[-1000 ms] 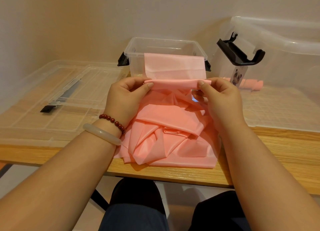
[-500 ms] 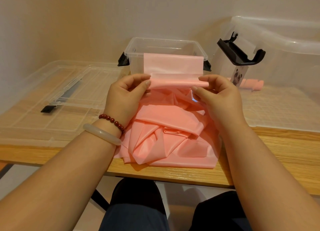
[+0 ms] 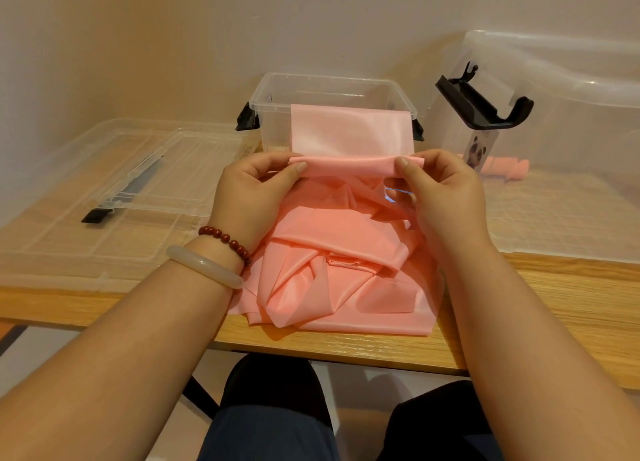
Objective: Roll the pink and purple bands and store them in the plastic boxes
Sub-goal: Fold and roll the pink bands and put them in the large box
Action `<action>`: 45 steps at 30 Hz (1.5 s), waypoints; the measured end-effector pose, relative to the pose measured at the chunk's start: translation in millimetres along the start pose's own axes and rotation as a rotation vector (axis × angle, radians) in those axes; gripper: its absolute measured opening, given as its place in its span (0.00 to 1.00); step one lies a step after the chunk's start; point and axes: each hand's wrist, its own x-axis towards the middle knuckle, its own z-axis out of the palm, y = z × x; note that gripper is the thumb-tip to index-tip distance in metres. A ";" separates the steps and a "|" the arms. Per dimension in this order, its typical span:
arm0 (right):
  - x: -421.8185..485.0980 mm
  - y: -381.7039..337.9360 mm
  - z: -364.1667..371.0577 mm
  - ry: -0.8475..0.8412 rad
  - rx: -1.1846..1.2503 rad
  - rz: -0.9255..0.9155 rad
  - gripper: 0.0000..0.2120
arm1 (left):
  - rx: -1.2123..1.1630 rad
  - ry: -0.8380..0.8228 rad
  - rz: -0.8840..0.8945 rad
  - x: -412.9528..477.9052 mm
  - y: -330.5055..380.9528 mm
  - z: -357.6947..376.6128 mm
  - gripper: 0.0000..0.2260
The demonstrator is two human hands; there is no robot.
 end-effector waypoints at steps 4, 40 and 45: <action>0.4 -1.2 1.5 0.015 -0.017 -0.062 0.06 | -0.042 0.003 -0.008 -1.3 3.3 1.5 0.07; 2.4 -0.5 1.2 -0.024 -0.079 -0.093 0.04 | -0.078 -0.004 -0.007 -2.3 6.8 1.0 0.09; -0.5 -1.0 -0.4 -0.028 -0.051 -0.041 0.06 | -0.070 -0.025 -0.017 -4.3 7.5 0.4 0.10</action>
